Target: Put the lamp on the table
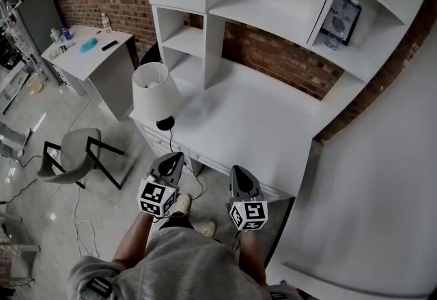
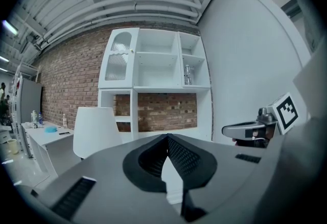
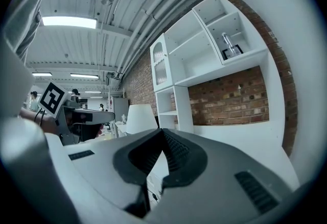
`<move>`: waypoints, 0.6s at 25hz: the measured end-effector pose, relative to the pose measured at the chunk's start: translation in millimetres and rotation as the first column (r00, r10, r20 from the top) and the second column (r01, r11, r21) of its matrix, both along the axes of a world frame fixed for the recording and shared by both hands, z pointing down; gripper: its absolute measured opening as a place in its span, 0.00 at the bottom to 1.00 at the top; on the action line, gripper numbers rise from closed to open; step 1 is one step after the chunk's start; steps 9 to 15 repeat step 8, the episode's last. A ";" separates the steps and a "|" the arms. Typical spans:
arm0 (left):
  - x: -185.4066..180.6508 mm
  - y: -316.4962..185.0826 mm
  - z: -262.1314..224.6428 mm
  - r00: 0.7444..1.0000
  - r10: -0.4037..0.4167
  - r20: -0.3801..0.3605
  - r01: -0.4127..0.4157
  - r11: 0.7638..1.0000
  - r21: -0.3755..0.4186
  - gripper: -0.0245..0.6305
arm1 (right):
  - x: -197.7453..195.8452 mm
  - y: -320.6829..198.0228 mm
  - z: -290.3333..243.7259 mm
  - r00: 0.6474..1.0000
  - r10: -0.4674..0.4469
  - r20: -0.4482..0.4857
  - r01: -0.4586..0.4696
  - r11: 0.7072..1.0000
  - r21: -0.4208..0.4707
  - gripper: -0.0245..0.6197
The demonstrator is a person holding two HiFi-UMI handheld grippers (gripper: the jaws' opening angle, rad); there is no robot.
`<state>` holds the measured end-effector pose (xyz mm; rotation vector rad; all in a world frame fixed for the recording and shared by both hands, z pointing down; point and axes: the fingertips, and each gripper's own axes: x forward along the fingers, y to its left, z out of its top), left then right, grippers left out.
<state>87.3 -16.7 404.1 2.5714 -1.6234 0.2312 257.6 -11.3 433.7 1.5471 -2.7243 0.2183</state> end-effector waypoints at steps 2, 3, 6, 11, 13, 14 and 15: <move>-0.3 -0.3 0.2 1.000 -0.003 -0.001 0.003 1.000 0.001 0.04 | 0.0 -0.2 1.1 1.000 -0.003 -0.001 0.003 1.000 -0.003 0.07; -0.1 -0.7 -0.1 1.000 -0.004 -0.001 0.004 1.000 0.003 0.04 | 0.0 -0.6 1.8 1.000 -0.004 -0.002 0.004 1.000 -0.005 0.07; -0.1 -2.1 0.1 1.000 -0.005 -0.001 0.005 1.000 0.007 0.04 | -0.5 -1.7 3.8 1.000 -0.005 -0.004 0.005 1.000 -0.005 0.07; -0.1 -2.6 1.1 1.000 -0.003 -0.001 0.003 1.000 0.006 0.04 | -1.2 -2.4 4.9 1.000 -0.006 -0.003 0.006 1.000 -0.005 0.07; -0.1 -2.6 1.1 1.000 -0.003 -0.001 0.003 1.000 0.006 0.04 | -1.2 -2.4 4.9 1.000 -0.006 -0.003 0.006 1.000 -0.005 0.07; -0.1 -2.6 1.1 1.000 -0.003 -0.001 0.003 1.000 0.006 0.04 | -1.2 -2.4 4.9 1.000 -0.006 -0.003 0.006 1.000 -0.005 0.07; -0.1 -2.6 1.1 1.000 -0.003 -0.001 0.003 1.000 0.006 0.04 | -1.2 -2.4 4.9 1.000 -0.006 -0.003 0.006 1.000 -0.005 0.07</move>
